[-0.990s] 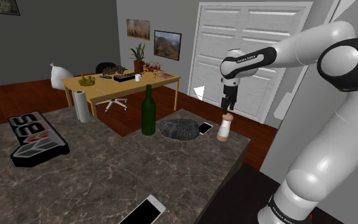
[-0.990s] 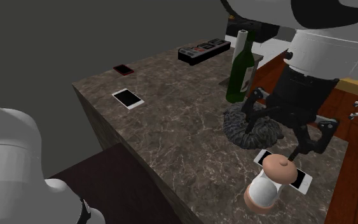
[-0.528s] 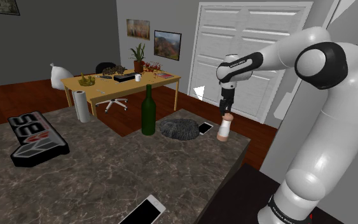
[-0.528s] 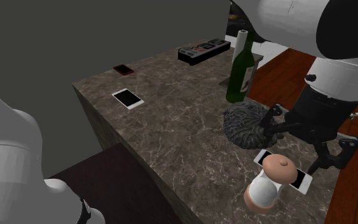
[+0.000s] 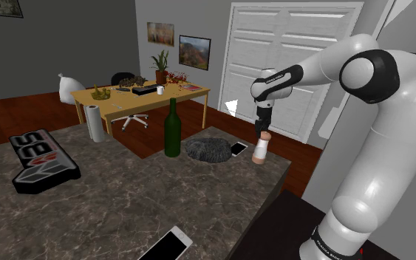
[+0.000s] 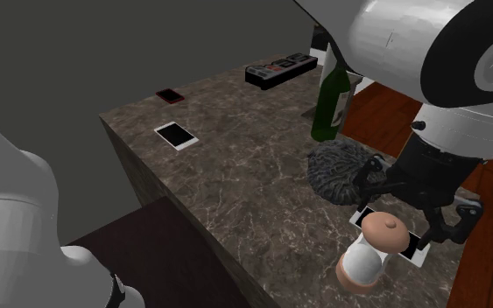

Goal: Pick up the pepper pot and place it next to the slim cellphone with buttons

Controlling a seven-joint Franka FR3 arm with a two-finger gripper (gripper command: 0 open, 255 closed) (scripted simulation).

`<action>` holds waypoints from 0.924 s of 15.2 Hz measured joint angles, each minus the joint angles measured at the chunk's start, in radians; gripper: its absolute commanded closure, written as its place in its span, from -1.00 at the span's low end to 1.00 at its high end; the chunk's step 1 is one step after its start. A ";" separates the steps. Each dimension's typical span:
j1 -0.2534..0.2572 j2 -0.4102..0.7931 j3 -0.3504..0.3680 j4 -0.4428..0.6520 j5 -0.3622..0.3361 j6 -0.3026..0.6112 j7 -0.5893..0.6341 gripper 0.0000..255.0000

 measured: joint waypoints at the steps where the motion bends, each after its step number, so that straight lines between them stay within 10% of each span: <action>1: 0.000 0.000 0.000 0.000 0.000 0.000 0.000 -1.00; 3: 0.000 0.000 0.000 0.000 0.000 0.001 0.000 -1.00; 4: 0.000 0.000 0.000 0.000 0.000 0.001 0.000 1.00; 14: 0.000 -0.001 0.000 0.000 0.000 0.001 0.000 1.00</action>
